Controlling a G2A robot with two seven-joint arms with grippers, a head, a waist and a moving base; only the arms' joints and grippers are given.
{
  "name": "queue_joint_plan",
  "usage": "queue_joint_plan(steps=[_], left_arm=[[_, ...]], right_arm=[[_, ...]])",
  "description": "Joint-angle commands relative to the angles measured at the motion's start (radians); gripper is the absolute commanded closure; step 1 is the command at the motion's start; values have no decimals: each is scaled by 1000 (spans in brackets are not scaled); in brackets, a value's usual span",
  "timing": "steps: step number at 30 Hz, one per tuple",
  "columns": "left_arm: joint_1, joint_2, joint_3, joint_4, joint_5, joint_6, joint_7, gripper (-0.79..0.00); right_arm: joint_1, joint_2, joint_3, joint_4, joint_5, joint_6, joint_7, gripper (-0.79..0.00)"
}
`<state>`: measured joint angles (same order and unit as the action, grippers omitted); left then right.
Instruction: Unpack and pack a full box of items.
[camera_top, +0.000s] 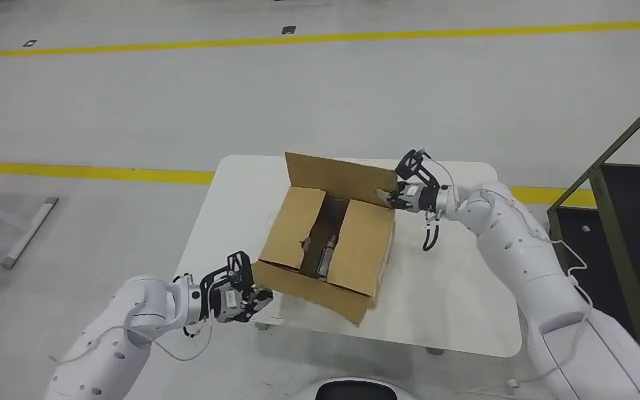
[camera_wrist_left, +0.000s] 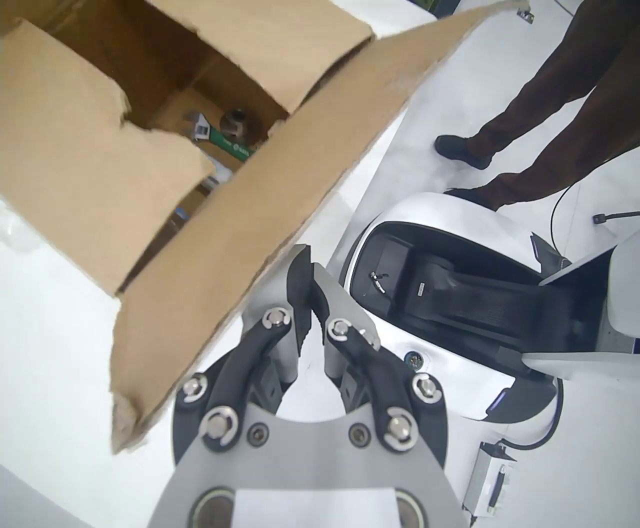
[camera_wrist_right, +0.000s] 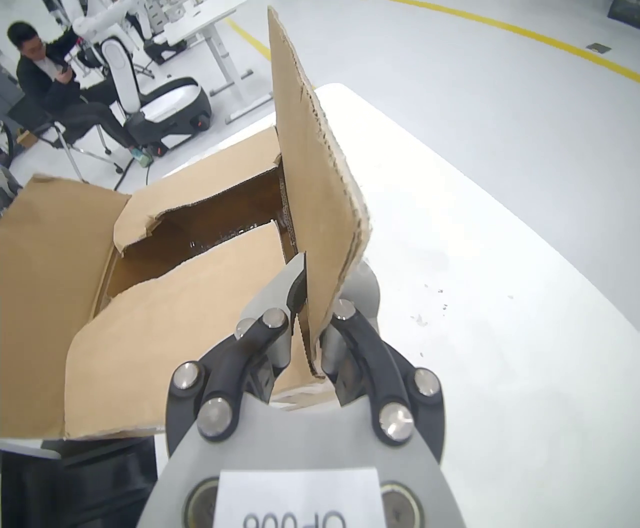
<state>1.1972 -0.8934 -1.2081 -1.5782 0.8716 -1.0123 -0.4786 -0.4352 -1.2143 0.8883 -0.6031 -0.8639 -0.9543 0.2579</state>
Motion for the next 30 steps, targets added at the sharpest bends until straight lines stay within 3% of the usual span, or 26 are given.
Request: queue_joint_plan(steps=[1, 9, 14, 16, 17, 18, 19, 21, 23, 26, 28, 30], left_arm=[[-18, 7, 9, -11, -12, 0, 5, 0], [-76, 19, 35, -17, -113, 0, 50, 0], [-130, 3, 80, 17, -107, 28, 92, -31], [-149, -7, 107, 39, -107, 55, 118, -89], [-160, -13, 121, 49, -98, 64, 130, -74], [-169, -18, 136, 66, -92, 74, 146, -31], [-181, -24, 151, 83, -79, 87, 157, -9], [-203, -37, 181, 119, -64, 104, 189, -34], [-228, -50, 210, 162, -46, 122, 208, -77], [-259, -67, 247, 226, -27, 148, 234, -74], [-278, -78, 268, 263, -15, 152, 249, -25], [-295, -87, 286, 295, 1, 157, 265, -46]], right_arm=[[3, 5, 1, -10, -35, -26, -26, -785], [-12, 45, -3, -99, -114, -58, -107, -785], [-43, 82, -20, -180, -43, -58, -147, -785], [-67, 94, -34, -219, 51, -58, -169, -785], [-75, 101, -44, -234, 108, -58, -163, -785], [-87, 106, -52, -246, 182, -58, -160, -631], [-93, 112, -61, -255, 246, -58, -141, -314], [-101, 122, -85, -274, 359, -58, -84, -89], [-111, 129, -107, -287, 474, -58, -29, -83], [-120, 133, -142, -297, 615, -58, 61, -40], [-125, 131, -163, -291, 701, -58, 118, -22], [-128, 126, -180, -265, 792, -58, 176, 0]])
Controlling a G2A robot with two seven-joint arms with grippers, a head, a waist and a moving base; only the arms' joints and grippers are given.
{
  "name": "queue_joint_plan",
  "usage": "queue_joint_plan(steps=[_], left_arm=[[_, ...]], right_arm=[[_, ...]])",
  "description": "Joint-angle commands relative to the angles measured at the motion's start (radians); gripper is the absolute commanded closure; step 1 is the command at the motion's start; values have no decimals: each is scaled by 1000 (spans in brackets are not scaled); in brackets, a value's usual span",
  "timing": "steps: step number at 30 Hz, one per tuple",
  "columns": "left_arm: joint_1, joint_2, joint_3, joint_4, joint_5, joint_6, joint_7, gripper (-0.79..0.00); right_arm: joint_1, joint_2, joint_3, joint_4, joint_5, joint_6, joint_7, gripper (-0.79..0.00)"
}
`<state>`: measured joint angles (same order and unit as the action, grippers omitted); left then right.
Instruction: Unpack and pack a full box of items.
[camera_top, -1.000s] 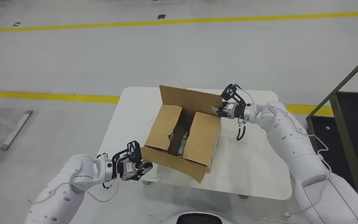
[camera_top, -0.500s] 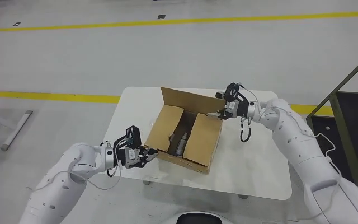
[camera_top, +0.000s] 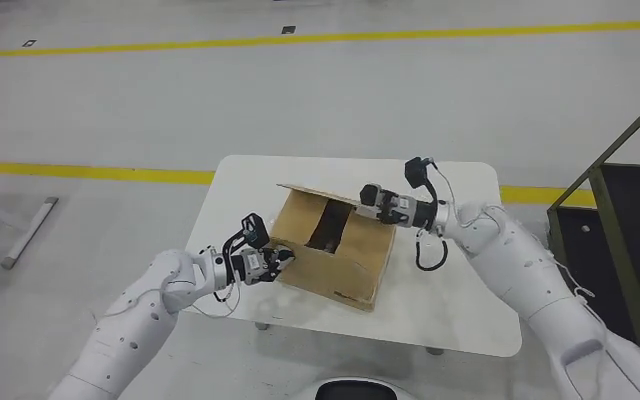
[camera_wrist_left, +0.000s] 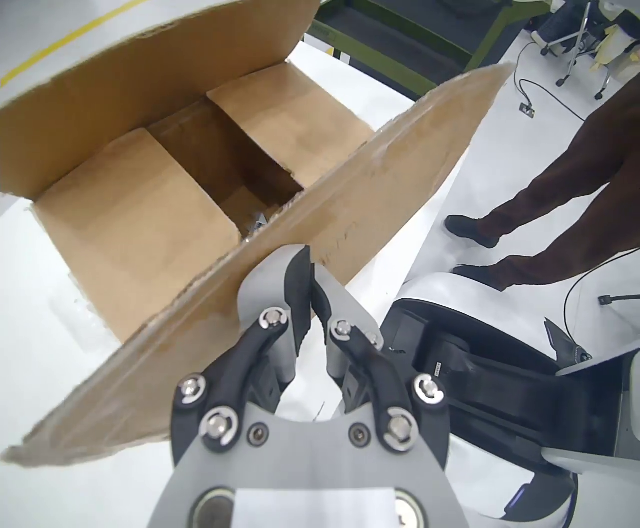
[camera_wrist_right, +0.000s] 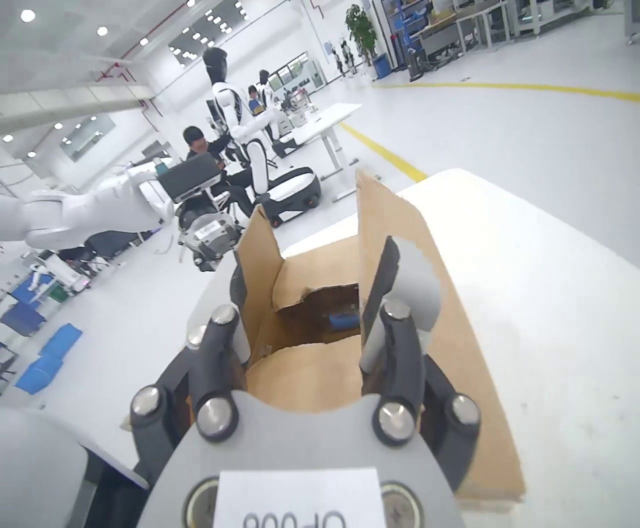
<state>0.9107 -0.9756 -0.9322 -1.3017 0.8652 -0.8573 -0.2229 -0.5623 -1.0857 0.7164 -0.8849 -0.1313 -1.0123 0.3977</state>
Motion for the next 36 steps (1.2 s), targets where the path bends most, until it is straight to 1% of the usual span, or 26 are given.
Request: queue_joint_plan(steps=[1, 2, 4, 5, 6, 9, 10, 11, 12, 13, 14, 15, 18, 21, 24, 25, 26, 27, 28, 30, 33, 36], left_arm=[[-15, -9, 17, 33, 11, 3, 18, -68], [-22, -14, 24, 48, 13, 5, 24, -99], [-36, -21, 37, 72, 36, 21, 32, -108], [-43, -25, 42, 83, 55, 44, 34, -80], [-47, -29, 45, 90, 63, 67, 43, 0], [-60, -38, 58, 99, 87, 85, 54, 0], [-62, -41, 62, 106, 93, 88, 52, 0], [-66, -43, 64, 116, 98, 97, 47, -34], [-69, -46, 67, 122, 104, 107, 44, -43], [-71, -48, 70, 129, 108, 115, 42, -22], [-74, -51, 73, 134, 110, 122, 39, -22], [-75, -53, 74, 140, 109, 129, 36, -25], [-79, -58, 75, 152, 105, 139, 29, -71], [-80, -61, 74, 160, 107, 146, 22, -77], [-80, -63, 70, 162, 110, 148, 17, -74], [-80, -63, 67, 161, 112, 147, 17, -102], [-81, -62, 63, 159, 116, 145, 16, -219], [-80, -61, 58, 157, 123, 147, 15, -262], [-80, -59, 51, 150, 130, 147, 16, -422], [-76, -53, 31, 134, 139, 140, 20, -785], [-64, -36, -18, 81, 165, 127, 14, -785], [-25, -11, -93, 9, 195, 126, -1, -785]], right_arm=[[5, -5, -15, 43, 84, 0, 66, 0], [8, -10, -22, 61, 114, 0, 86, 0], [16, -22, -40, 111, 150, 0, 128, 0], [24, -30, -49, 132, 157, 0, 146, 0], [31, -37, -58, 156, 159, 6, 158, 0], [57, -60, -82, 202, 137, 52, 176, 0], [68, -66, -89, 215, 111, 76, 174, 0], [75, -73, -96, 221, 88, 90, 166, 0], [81, -79, -103, 225, 65, 101, 158, 0], [88, -85, -110, 224, 35, 106, 150, 0], [93, -90, -117, 223, 3, 109, 141, 0], [100, -95, -126, 219, -40, 113, 135, 0], [106, -107, -148, 209, -158, 129, 91, 0], [105, -117, -167, 203, -270, 166, 46, 0], [98, -125, -175, 208, -329, 185, 7, 0], [98, -127, -177, 210, -349, 190, -4, 0], [96, -130, -176, 213, -355, 190, -18, 0], [95, -131, -172, 217, -359, 190, -33, 0], [97, -132, -168, 220, -363, 187, -47, 0], [103, -132, -152, 227, -367, 181, -86, 0], [114, -125, -123, 231, -379, 156, -142, 0], [122, -114, -95, 226, -390, 141, -164, 0]])
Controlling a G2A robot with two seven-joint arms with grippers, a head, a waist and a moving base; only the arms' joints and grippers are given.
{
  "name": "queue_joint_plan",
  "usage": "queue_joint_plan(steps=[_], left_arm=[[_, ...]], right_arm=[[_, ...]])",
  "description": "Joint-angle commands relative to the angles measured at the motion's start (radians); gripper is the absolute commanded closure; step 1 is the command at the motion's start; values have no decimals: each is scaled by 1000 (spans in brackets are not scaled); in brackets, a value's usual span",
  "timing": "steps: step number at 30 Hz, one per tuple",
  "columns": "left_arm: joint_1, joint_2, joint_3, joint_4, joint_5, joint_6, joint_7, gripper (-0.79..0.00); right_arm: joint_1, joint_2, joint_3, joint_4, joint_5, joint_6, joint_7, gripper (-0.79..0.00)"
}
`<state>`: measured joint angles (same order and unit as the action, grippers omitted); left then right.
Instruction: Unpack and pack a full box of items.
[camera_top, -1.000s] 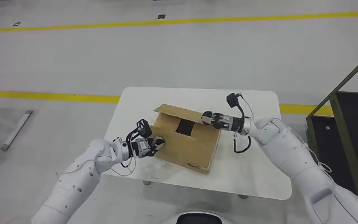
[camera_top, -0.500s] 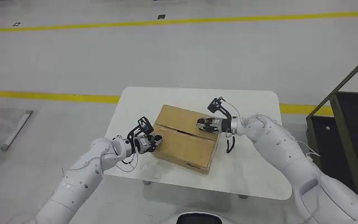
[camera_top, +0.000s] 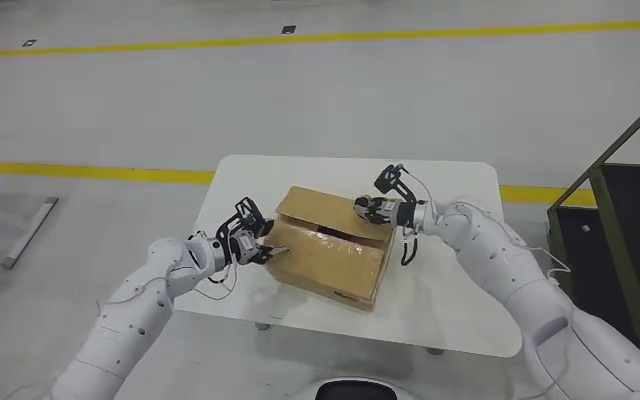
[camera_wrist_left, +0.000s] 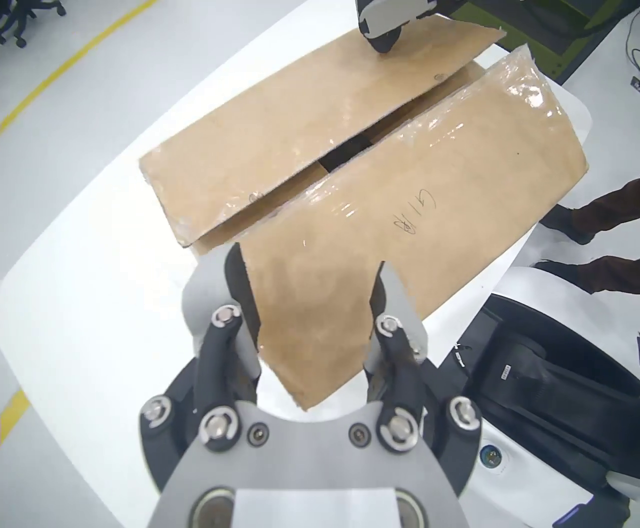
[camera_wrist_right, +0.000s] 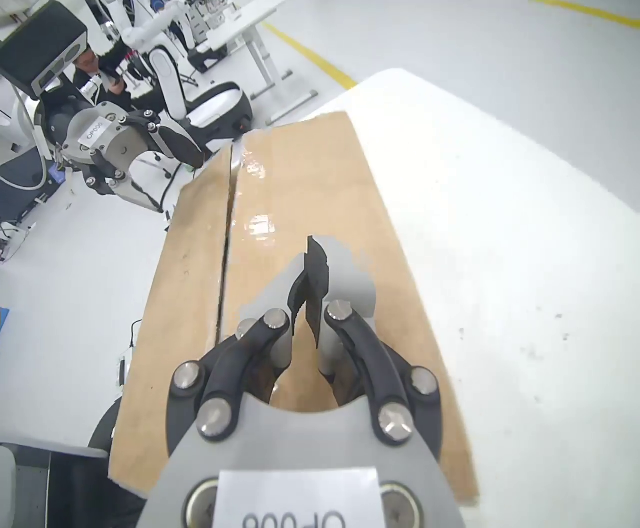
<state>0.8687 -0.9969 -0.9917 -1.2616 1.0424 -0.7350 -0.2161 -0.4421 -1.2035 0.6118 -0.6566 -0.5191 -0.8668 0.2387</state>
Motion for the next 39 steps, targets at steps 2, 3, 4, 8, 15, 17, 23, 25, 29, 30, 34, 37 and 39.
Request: queue_joint_plan(steps=[2, 3, 4, 8, 15, 17, 23, 25, 29, 30, 34, 37, 39], left_arm=[[58, 30, -94, -85, 45, 21, -19, -763], [84, 39, -124, -111, 48, 32, -26, -683], [110, 47, -157, -137, 54, 50, -34, -594], [225, 75, -260, -213, 111, 108, -59, -28], [320, 78, -277, -197, 125, 160, -36, 0], [312, 72, -243, -174, 169, 159, -16, 0], [235, 44, -129, -105, 275, 184, 26, 0], [207, 32, -95, -69, 293, 199, 36, 0], [156, 11, -38, -4, 344, 244, 40, 0], [148, 6, -26, 13, 347, 251, 42, 0], [123, -16, 7, 70, 276, 230, 58, 0], [106, -28, 31, 77, 230, 172, 63, 0], [105, -34, 36, 81, 187, 144, 68, 0]], right_arm=[[-1, 11, 26, -8, -5, -12, -3, 0], [-3, 14, 33, -13, -5, -15, 1, 0], [-6, 17, 39, -18, -6, -14, 5, 0], [-16, 28, 66, -37, -4, -2, 16, 0], [-22, 61, 143, -70, -40, 37, -15, 0], [-22, 76, 166, -81, -98, 76, -31, 0], [-70, 114, 233, -125, -195, 177, -65, 0], [-92, 125, 255, -139, -199, 202, -56, 0], [-133, 142, 292, -189, -201, 222, -26, 0], [-143, 146, 301, -201, -201, 226, -19, 0], [-175, 159, 332, -253, -205, 244, 9, 0], [-194, 166, 349, -294, -204, 246, 33, 0], [-202, 169, 358, -318, -200, 239, 50, 0]])
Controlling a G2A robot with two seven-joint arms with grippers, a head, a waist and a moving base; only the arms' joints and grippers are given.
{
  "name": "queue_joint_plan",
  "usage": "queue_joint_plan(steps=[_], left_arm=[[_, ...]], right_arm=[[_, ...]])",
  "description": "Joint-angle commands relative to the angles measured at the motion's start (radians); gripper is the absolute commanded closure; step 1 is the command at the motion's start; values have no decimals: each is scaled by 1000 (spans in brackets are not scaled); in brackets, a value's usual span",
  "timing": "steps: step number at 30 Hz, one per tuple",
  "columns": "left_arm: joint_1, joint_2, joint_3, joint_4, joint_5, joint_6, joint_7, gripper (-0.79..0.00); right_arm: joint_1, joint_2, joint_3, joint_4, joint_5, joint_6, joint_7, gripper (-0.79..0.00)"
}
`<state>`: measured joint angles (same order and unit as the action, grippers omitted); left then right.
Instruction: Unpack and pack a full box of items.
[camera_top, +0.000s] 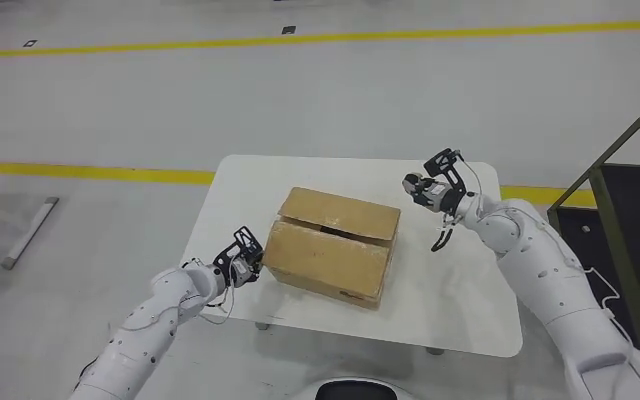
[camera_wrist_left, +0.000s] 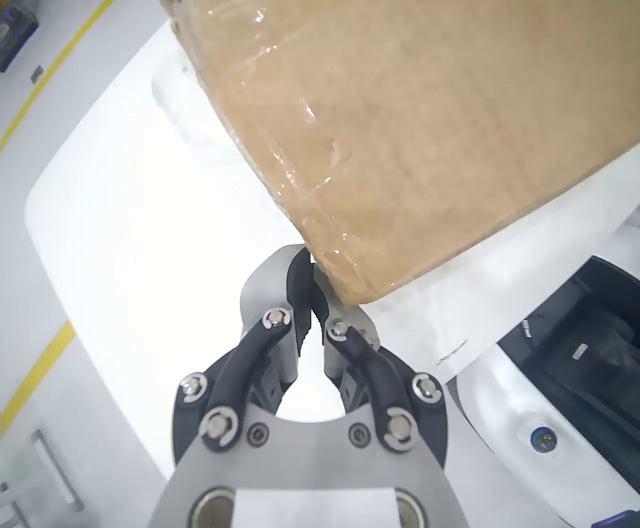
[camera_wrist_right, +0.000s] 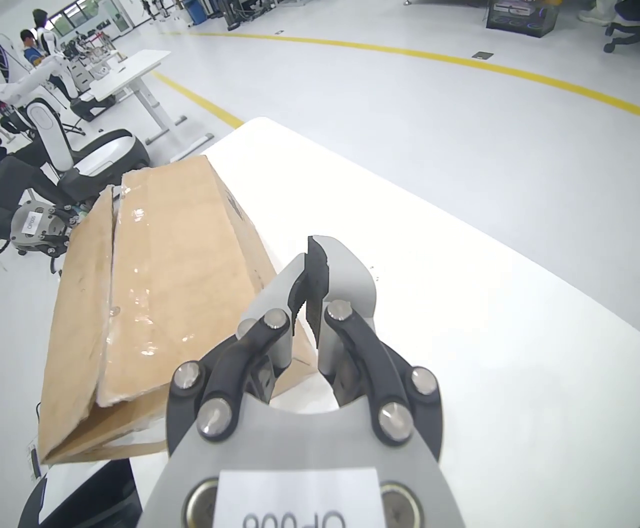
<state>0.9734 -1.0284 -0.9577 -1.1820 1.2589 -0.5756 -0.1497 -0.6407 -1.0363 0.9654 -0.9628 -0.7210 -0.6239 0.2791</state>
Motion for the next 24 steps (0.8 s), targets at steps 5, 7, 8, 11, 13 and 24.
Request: queue_joint_plan(steps=[5, 7, 8, 11, 13, 24], left_arm=[[2, -10, 9, -39, -114, -109, 7, 0], [6, -10, 11, -71, -124, -154, 0, 0], [10, -9, 12, -86, -133, -175, 1, 0], [22, -7, 12, -127, -145, -227, 2, 0], [27, -5, 8, -144, -148, -256, -1, -129], [112, 36, -144, -169, -200, -228, -61, -785]], right_arm=[[-9, 2, 12, -63, 18, -16, 59, 0], [-5, 1, 8, -75, 20, -27, 87, 0], [-2, -1, 4, -79, 20, -34, 103, 0], [6, -6, -8, -83, 27, -39, 135, 0], [6, -12, -20, -85, 36, -41, 147, 0], [11, -35, -31, -123, -34, 6, -9, 0]])
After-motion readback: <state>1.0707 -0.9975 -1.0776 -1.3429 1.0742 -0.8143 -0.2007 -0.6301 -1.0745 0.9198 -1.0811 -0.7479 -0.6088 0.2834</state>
